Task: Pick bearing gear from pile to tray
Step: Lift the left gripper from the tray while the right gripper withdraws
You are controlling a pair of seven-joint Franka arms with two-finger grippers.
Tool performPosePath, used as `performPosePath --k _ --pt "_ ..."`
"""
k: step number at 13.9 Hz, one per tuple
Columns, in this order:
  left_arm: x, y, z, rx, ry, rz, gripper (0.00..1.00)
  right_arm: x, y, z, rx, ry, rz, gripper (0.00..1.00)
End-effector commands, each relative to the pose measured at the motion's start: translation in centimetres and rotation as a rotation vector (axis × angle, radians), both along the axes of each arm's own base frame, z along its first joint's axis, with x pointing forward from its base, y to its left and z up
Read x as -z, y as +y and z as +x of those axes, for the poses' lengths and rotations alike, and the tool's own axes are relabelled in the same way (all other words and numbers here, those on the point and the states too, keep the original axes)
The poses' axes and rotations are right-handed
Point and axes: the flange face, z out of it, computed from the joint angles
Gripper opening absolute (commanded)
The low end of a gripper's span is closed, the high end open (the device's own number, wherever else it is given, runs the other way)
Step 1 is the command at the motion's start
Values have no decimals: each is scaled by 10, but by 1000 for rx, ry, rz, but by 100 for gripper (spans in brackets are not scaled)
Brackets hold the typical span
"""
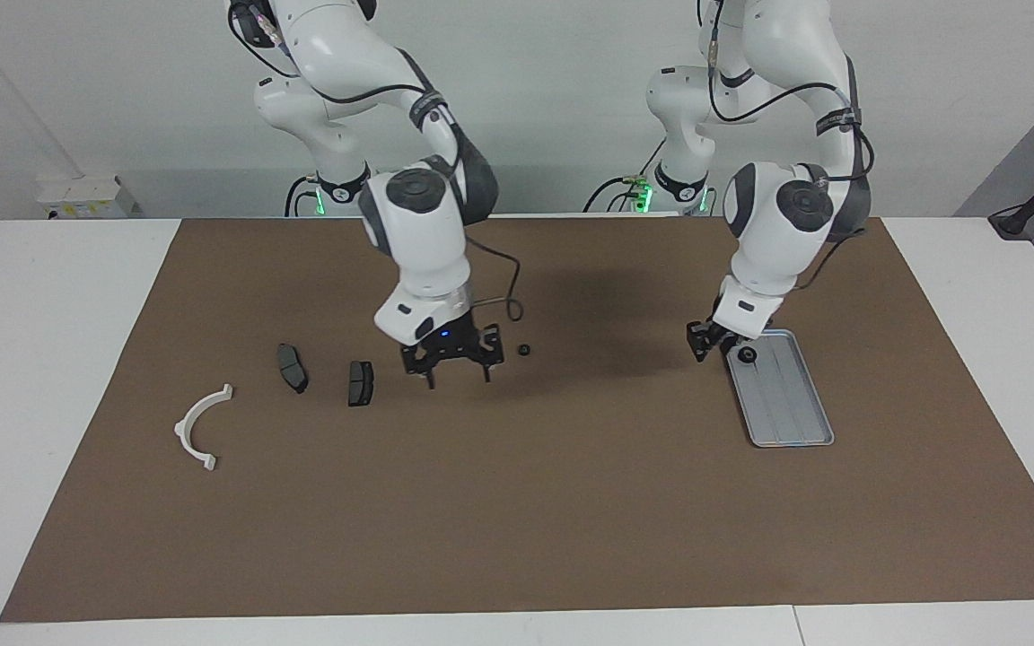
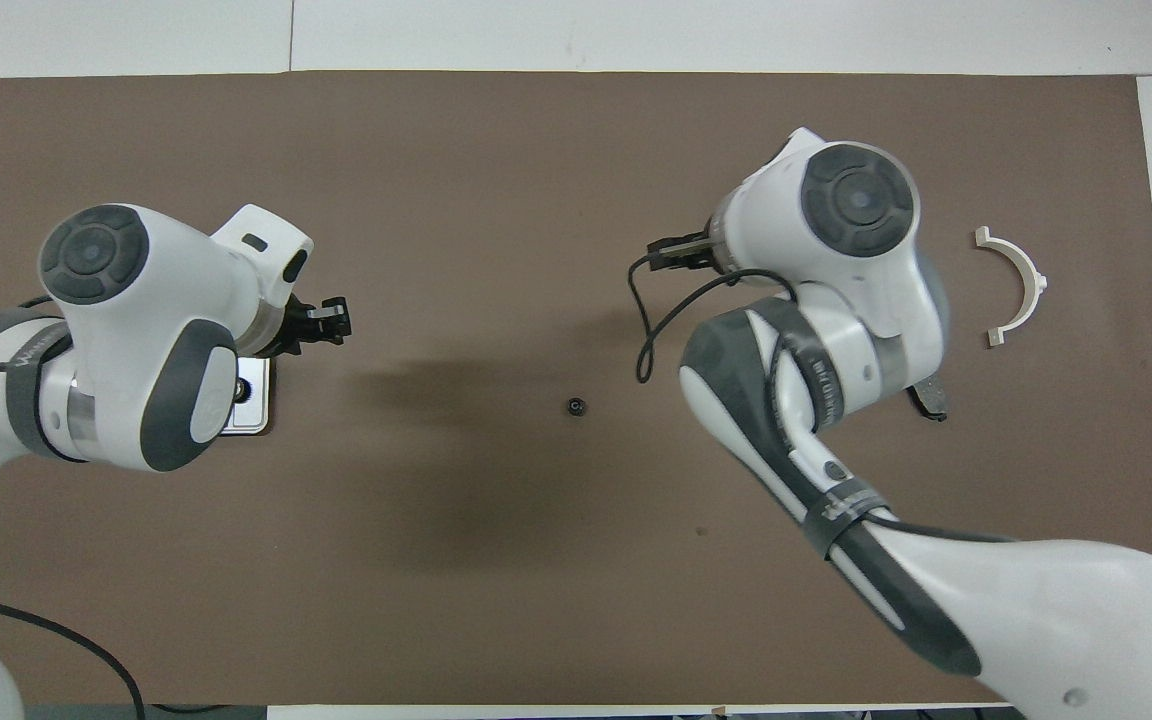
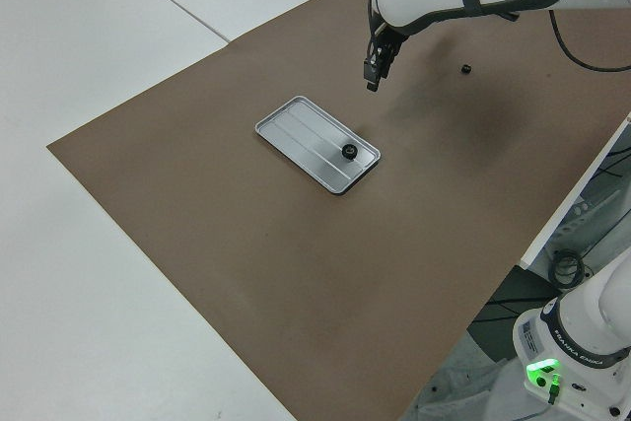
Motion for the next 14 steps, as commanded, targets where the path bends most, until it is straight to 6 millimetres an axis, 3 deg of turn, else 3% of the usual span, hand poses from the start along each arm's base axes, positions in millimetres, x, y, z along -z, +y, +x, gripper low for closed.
performPosePath --k 1,2,4,6,8,12,14 --pt "-8 -75 -5 -68 13 -34 53 -38 -107 17 -128 -21 -57 100" --pt "-4 -117 -14 -105 14 -37 53 -59 -137 19 -152 -1 -78 100" --pt "18 -204 -27 -159 22 -36 53 -100 -172 16 -187 31 -103 100" --pt "42 -258 -53 -167 16 -37 53 -137 -181 1 -163 51 -112 100" --pt "57 -268 -65 -151 12 -39 53 -167 -186 -23 -91 82 -106 100" --pt "66 -260 -71 -137 53 26 53 -177 -215 -56 -8 163 -86 100" --pt "68 -258 -71 -131 51 39 53 -187 -210 -68 -4 158 -81 100"
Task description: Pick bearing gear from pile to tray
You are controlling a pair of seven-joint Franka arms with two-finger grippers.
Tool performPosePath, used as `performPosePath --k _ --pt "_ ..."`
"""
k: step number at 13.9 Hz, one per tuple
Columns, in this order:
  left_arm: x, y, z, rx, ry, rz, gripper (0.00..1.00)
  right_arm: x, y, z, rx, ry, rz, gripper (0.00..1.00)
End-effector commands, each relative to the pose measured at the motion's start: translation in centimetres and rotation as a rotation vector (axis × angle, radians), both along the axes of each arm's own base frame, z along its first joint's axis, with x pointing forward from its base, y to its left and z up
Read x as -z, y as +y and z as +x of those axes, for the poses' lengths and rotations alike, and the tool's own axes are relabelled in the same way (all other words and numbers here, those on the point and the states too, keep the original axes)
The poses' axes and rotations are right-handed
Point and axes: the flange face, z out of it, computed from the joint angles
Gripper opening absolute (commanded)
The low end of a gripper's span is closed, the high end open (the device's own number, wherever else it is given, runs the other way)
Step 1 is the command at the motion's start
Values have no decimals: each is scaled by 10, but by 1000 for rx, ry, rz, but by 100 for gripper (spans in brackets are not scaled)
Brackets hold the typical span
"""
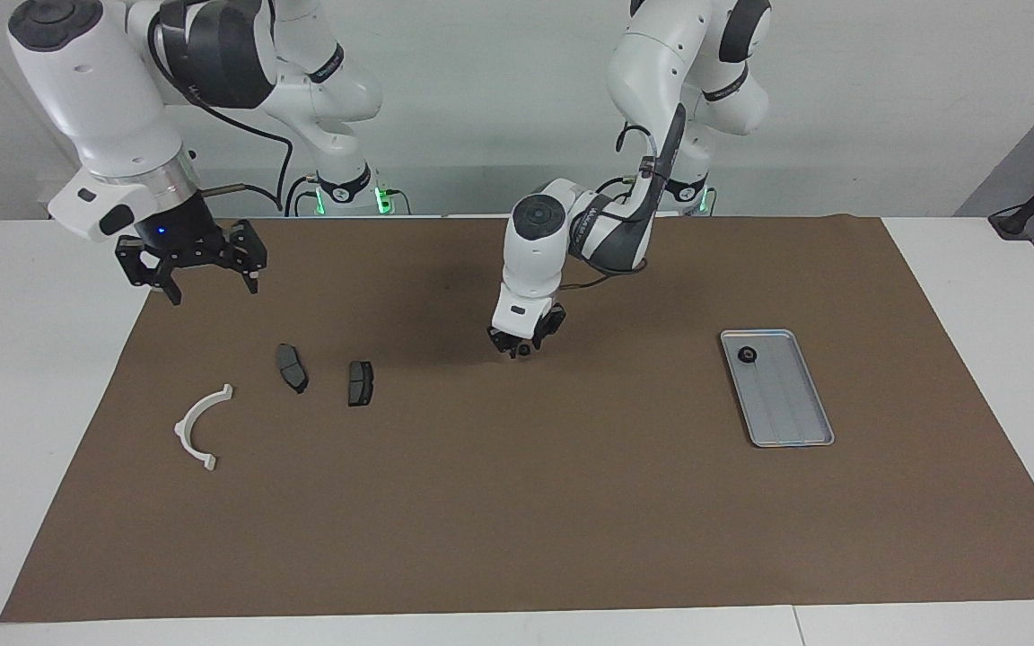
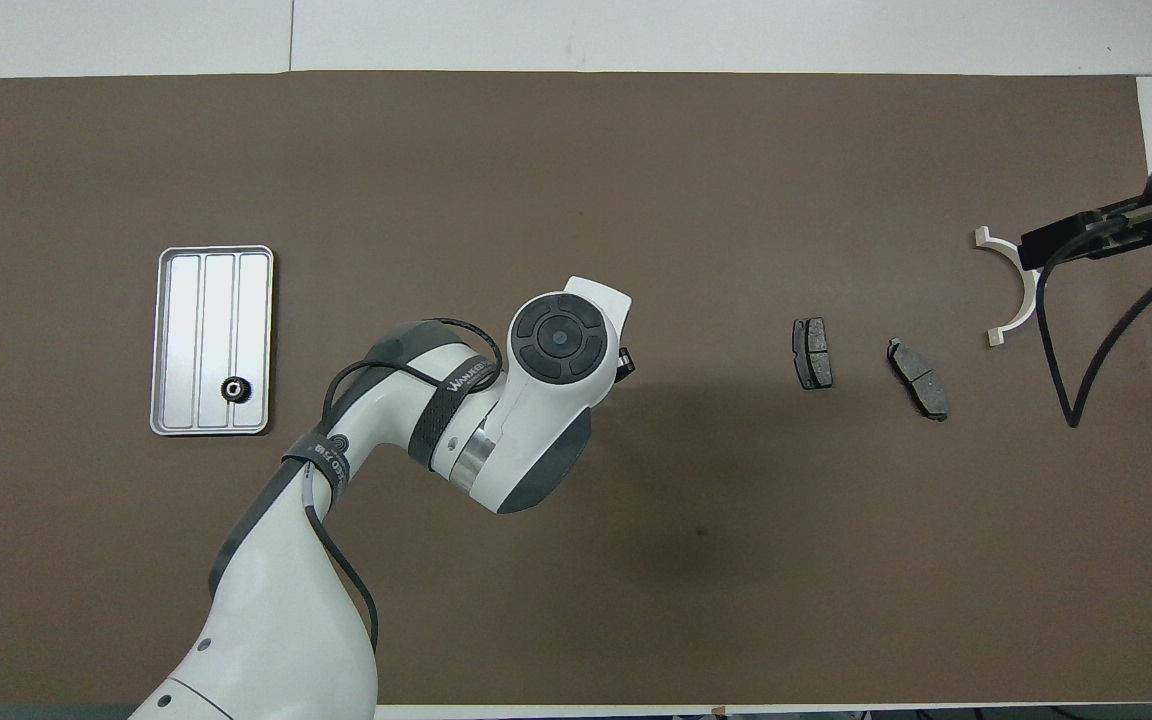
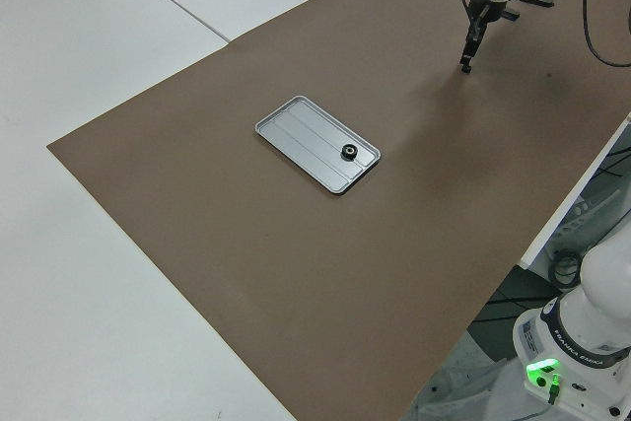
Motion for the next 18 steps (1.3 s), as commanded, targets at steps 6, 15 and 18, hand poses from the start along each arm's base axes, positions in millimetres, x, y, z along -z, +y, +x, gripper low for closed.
performPosePath --k 6,15,18 --pt "11 7 -14 21 9 28 53 -37 17 -46 67 -33 13 100" --pt "19 3 -20 28 -16 8 52 -41 41 -55 91 -4 16 100" --pt "20 3 -19 28 -19 5 51 -41 47 -56 83 -5 16 100"
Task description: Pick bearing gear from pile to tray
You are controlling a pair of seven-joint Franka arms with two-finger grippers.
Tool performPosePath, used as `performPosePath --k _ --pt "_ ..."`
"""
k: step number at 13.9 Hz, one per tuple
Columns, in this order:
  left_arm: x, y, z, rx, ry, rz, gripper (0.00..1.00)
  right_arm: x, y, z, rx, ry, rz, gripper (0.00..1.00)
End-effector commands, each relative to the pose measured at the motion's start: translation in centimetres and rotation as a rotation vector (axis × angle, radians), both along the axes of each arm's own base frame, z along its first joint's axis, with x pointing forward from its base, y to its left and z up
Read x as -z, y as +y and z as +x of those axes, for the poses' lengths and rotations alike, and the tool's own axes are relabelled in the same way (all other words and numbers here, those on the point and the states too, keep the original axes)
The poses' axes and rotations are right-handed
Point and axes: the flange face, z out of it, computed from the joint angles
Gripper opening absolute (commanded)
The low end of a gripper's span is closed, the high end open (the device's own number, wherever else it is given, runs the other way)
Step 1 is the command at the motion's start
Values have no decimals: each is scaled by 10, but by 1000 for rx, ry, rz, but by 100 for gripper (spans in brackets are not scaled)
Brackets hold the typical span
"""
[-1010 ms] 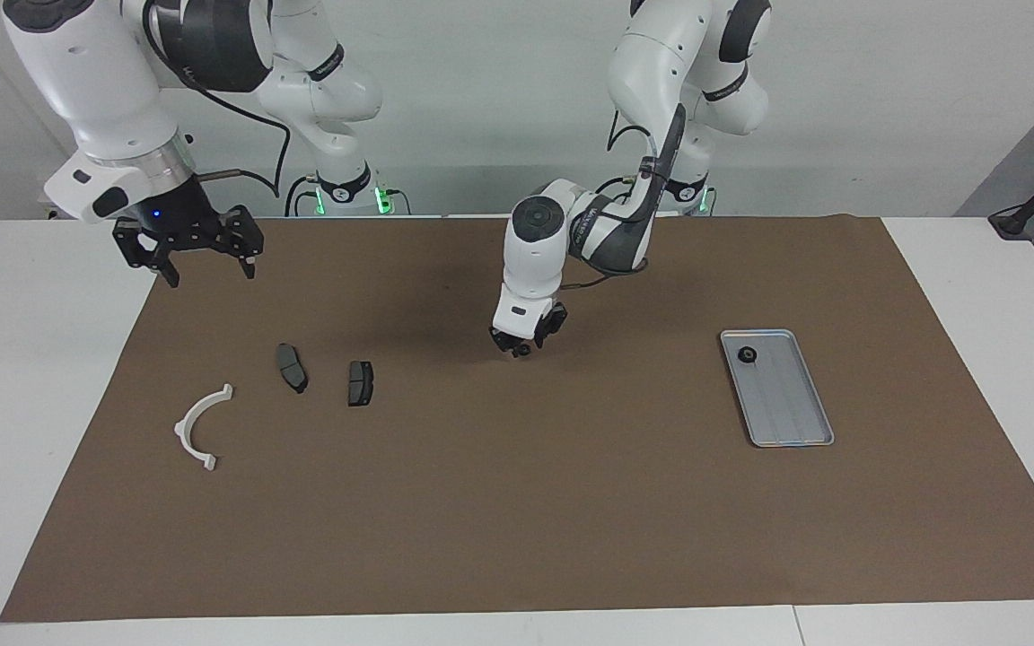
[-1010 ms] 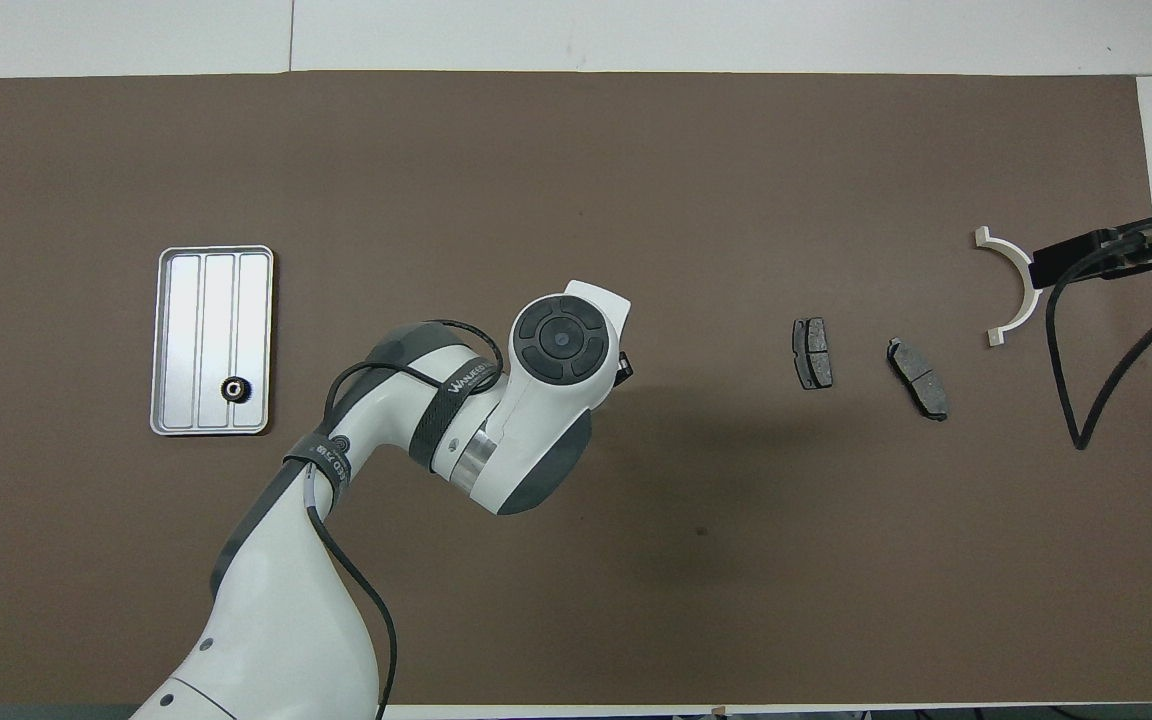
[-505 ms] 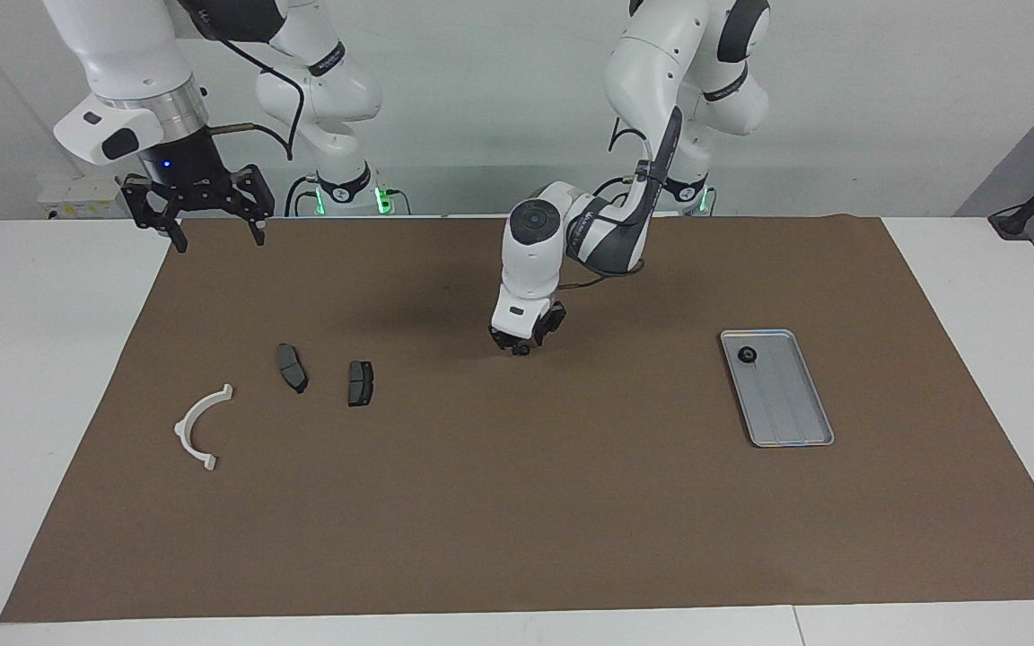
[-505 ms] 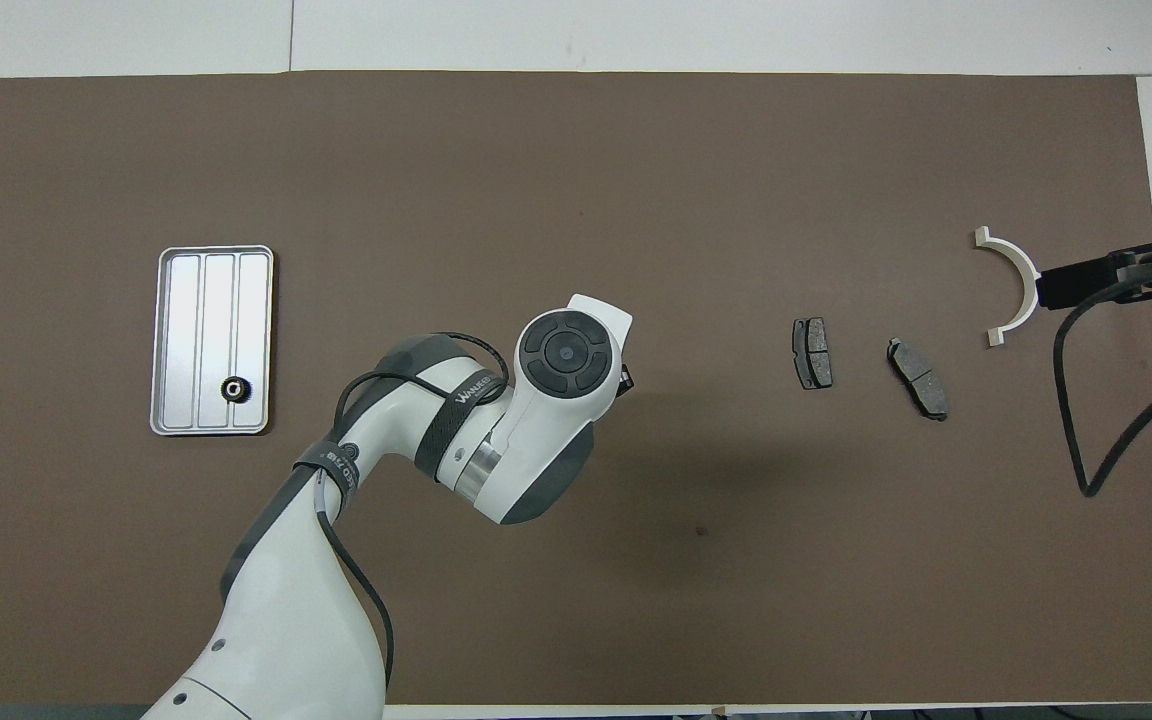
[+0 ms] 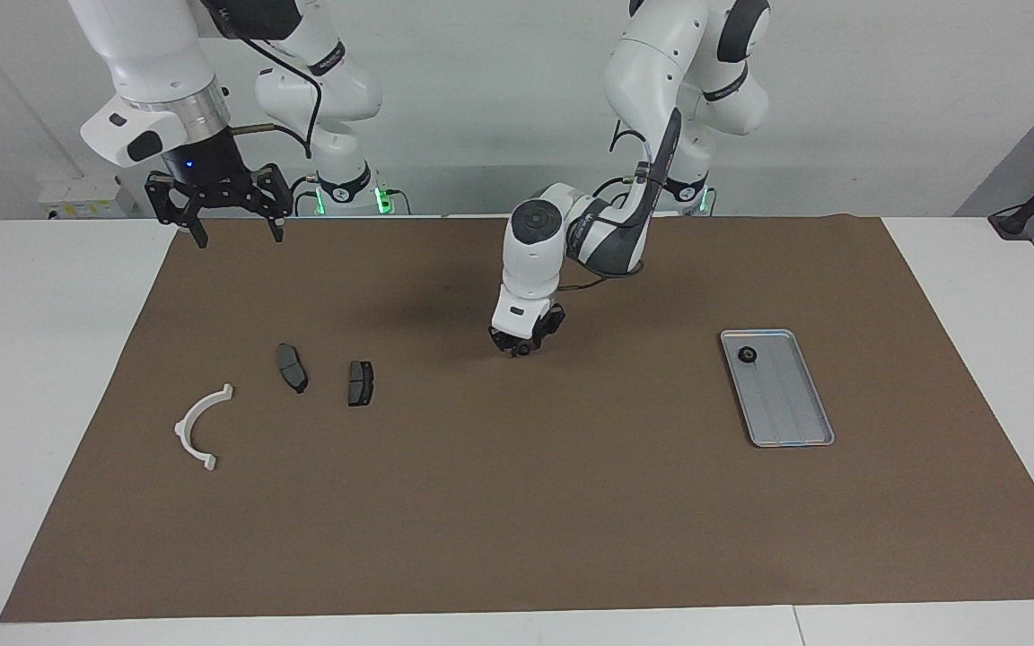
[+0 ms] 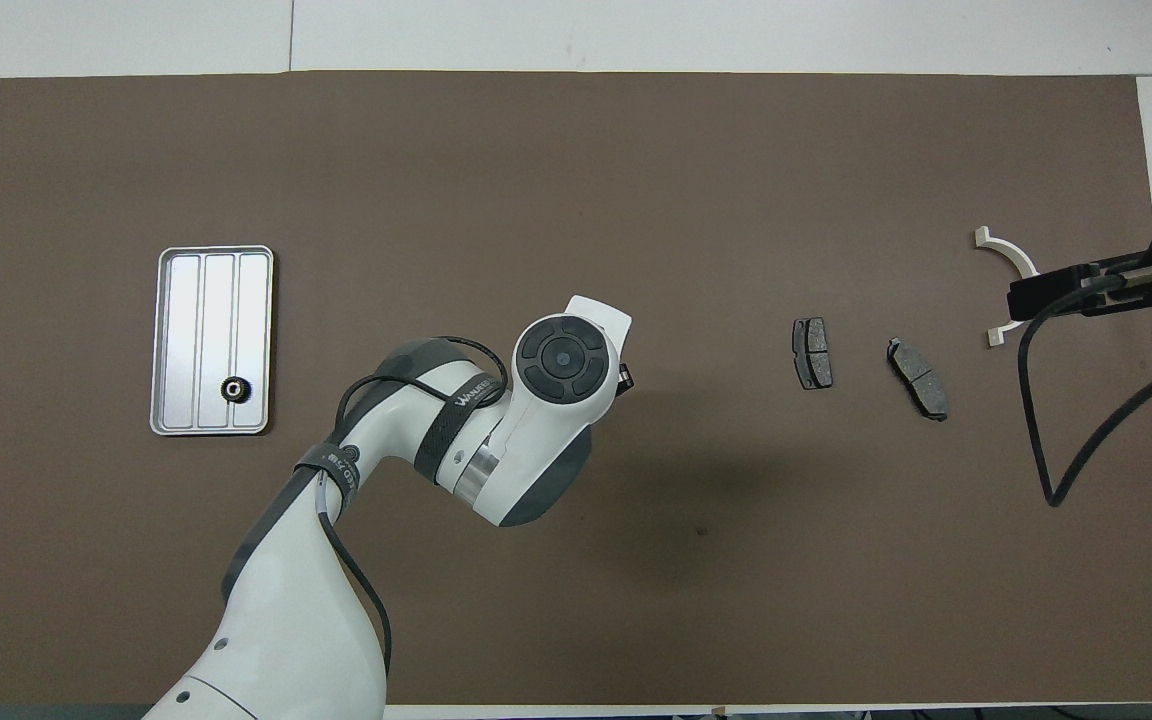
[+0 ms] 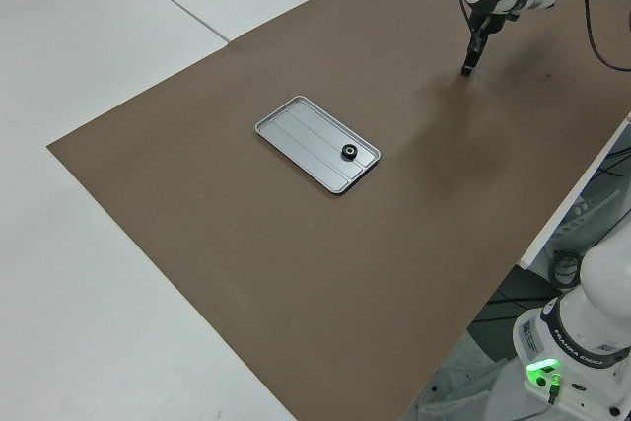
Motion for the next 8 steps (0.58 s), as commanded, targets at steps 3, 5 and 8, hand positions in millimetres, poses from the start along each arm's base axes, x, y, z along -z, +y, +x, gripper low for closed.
performPosePath --k 3,5,8 --pt "-1 4 -6 12 -21 3 50 -1 -2 -8 19 9 14 100" --pt "0 4 -6 11 -20 4 42 -1 -5 -8 23 9 15 100" --pt "1 3 -8 12 -19 5 33 1 -9 -9 35 22 14 100"
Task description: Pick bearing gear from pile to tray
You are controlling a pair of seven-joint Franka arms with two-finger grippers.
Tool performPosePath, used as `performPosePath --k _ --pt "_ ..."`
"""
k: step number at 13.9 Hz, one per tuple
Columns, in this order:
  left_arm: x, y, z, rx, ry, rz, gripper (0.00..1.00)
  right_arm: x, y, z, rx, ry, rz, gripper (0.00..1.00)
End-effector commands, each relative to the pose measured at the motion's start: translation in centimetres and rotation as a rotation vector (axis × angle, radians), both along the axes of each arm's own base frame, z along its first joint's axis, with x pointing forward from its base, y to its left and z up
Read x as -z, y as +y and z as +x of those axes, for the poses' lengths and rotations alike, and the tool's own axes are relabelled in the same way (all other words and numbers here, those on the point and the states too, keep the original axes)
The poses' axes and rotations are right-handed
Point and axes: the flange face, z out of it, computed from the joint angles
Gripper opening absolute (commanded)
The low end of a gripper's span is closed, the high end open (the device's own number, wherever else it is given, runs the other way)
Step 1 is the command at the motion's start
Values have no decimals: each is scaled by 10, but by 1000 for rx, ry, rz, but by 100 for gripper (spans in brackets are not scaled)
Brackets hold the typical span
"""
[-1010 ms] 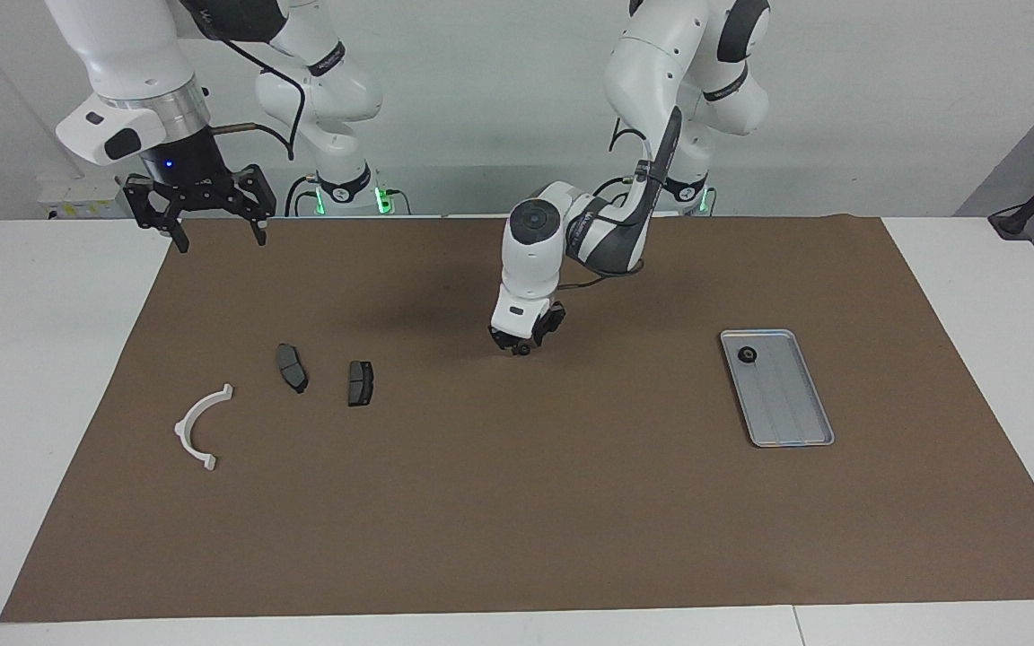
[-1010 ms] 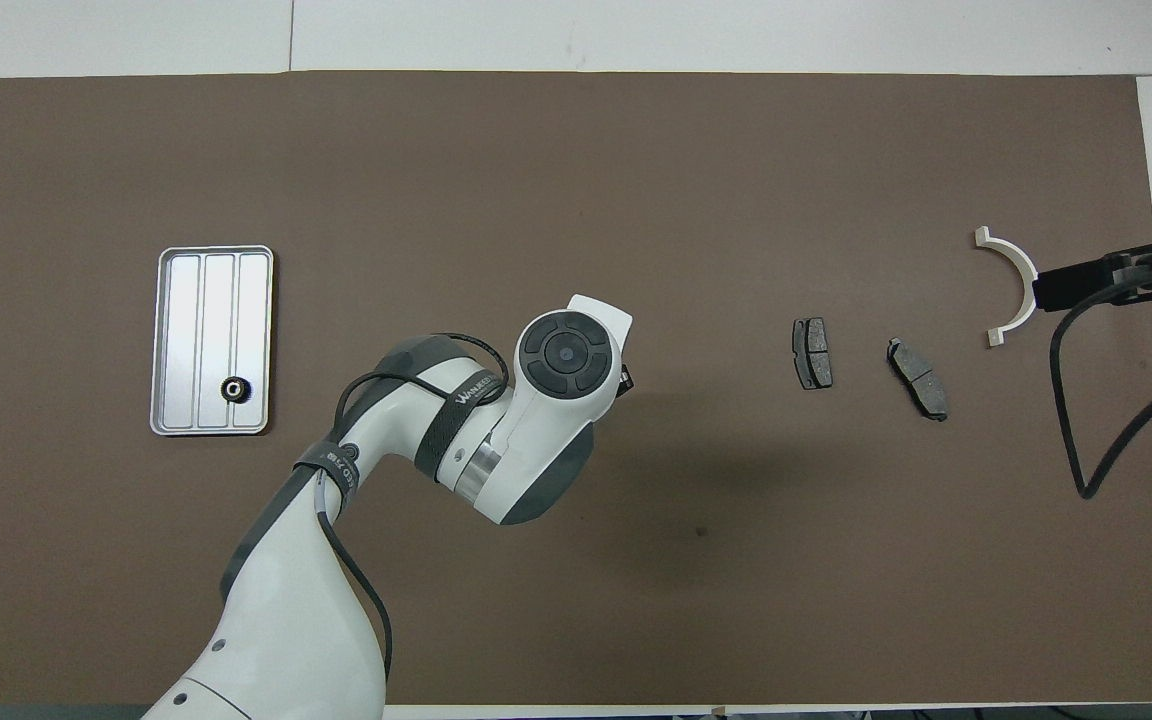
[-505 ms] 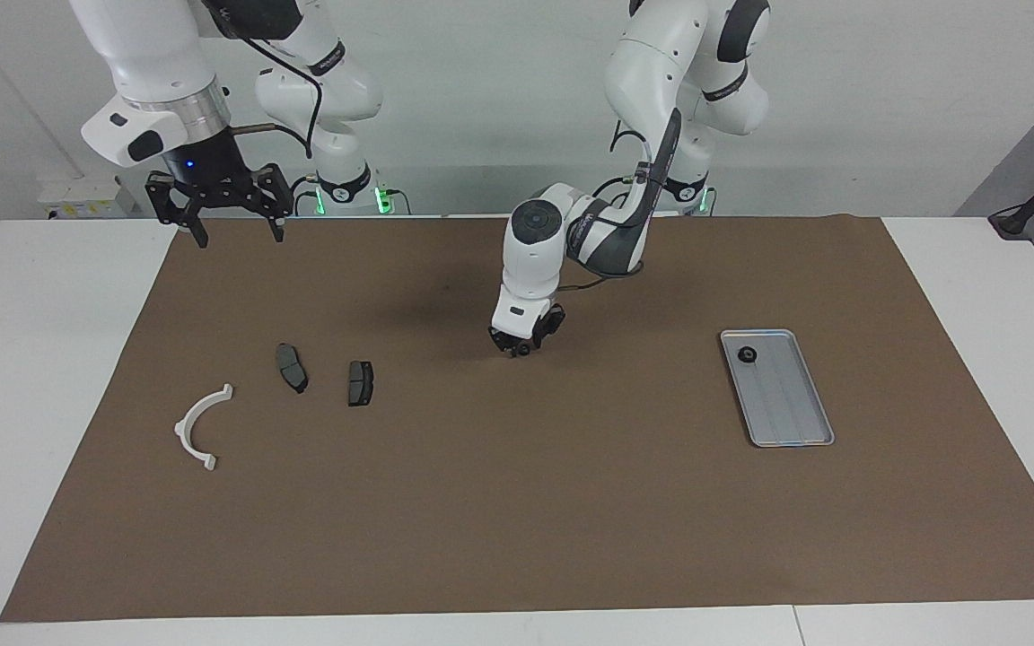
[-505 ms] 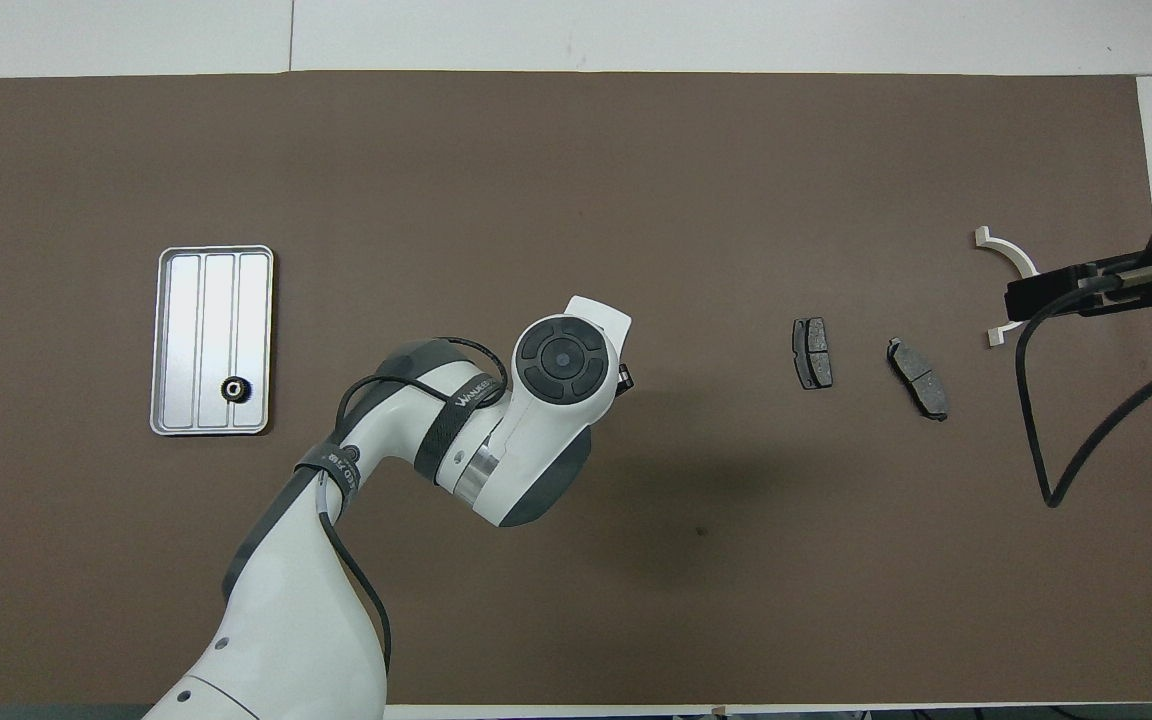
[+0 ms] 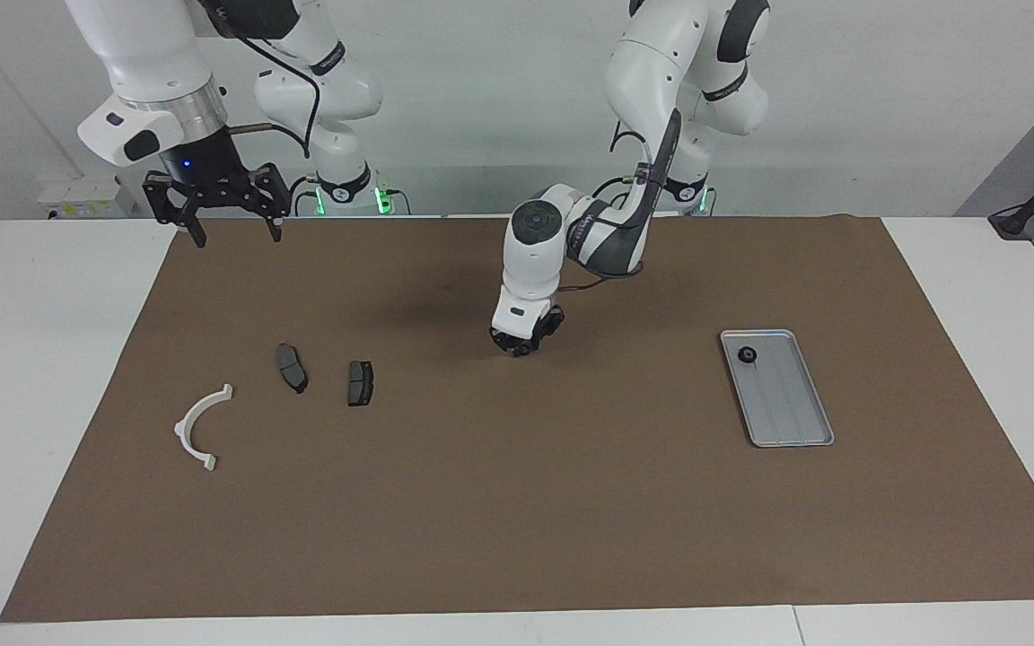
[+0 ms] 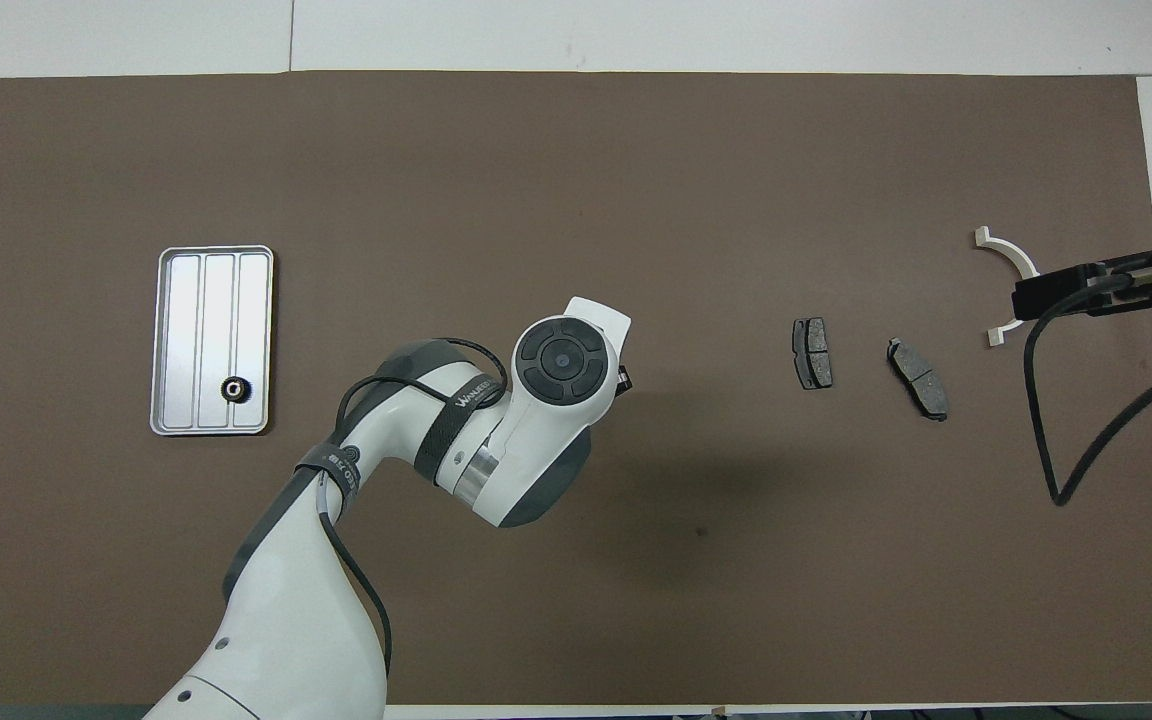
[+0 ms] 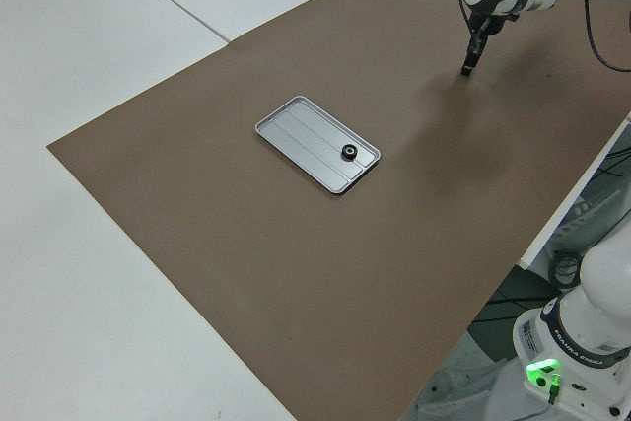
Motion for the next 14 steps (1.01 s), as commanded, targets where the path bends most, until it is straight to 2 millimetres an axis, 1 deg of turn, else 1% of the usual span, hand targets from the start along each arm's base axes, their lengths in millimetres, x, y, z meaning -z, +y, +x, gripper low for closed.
performPosePath --k 1,3,5,7,8,9,10,11,12,13,14 --pt "0 3 -8 10 -22 2 30 0 -3 -9 26 18 10 100" --pt "3 1 -12 2 -22 2 23 -1 -3 -10 26 18 10 100" --pt "3 1 -13 -7 -19 6 15 -4 2 -11 18 12 10 100" --pt "-1 3 -11 -14 5 27 14 -5 5 -13 36 12 11 100" --pt "-14 7 1 -38 12 36 14 -5 5 -13 43 10 12 100" --pt "-21 14 10 -52 19 49 14 -5 5 -13 43 10 12 100" --pt "-29 33 26 -81 7 54 14 -5 5 -13 43 10 12 100" --pt "-46 49 38 -102 -14 41 14 -4 6 -14 49 13 13 100" --pt "-61 73 51 -114 -26 28 14 -4 10 -15 62 11 14 100" --pt "-74 107 66 -114 -28 23 14 -6 13 -15 66 6 13 100" --pt "-83 138 78 -83 -15 28 14 -7 14 -16 66 6 13 100"
